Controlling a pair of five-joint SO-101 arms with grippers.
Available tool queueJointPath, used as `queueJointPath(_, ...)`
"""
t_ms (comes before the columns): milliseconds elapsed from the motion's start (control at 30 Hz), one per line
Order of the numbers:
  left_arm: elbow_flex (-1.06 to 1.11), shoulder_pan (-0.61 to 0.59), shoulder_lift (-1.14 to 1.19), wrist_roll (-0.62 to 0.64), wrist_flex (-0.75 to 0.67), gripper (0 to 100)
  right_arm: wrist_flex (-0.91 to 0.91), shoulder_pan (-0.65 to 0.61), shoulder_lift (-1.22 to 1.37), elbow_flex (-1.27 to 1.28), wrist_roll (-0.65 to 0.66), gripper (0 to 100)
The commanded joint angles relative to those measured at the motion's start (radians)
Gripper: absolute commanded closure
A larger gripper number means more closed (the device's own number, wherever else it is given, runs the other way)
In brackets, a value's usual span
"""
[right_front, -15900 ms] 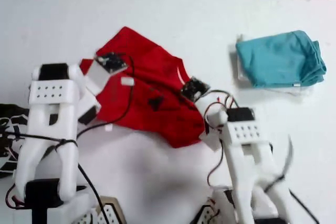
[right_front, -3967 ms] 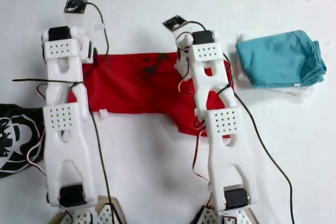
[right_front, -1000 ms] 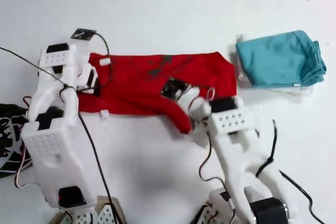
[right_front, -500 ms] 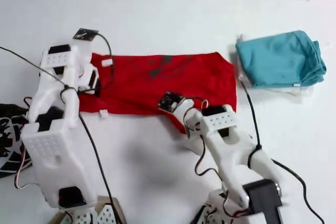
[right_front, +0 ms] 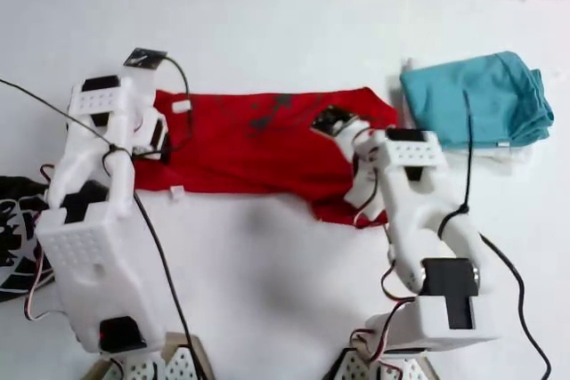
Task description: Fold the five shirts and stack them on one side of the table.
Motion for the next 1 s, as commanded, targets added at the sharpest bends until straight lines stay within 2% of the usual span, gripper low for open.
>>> queueJointPath(0,0.021,-0.009,0.002,-0.011,-0.018,87,0.041,0.070,-0.019,-0.066,0.032,76.5)
queueJointPath(400,0.021,-0.009,0.002,-0.011,-0.018,87,0.016,0.048,0.021,-0.055,0.026,76.5)
queueJointPath(600,0.021,-0.009,0.002,-0.011,-0.018,87,0.180,0.042,-0.119,-0.120,0.026,76.3)
queueJointPath(700,0.019,-0.009,0.003,-0.011,-0.018,87,0.292,-0.012,-0.226,-0.123,0.025,76.2)
queueJointPath(800,0.015,-0.009,-0.003,-0.008,-0.017,87,0.374,-0.120,-0.311,-0.091,0.025,76.2)
queueJointPath(867,0.001,-0.009,-0.014,-0.005,-0.009,87,0.360,-0.194,-0.341,-0.043,0.012,76.2)
queueJointPath(967,-0.028,0.014,-0.057,0.026,0.052,84,0.214,-0.252,-0.343,0.060,-0.051,76.1)
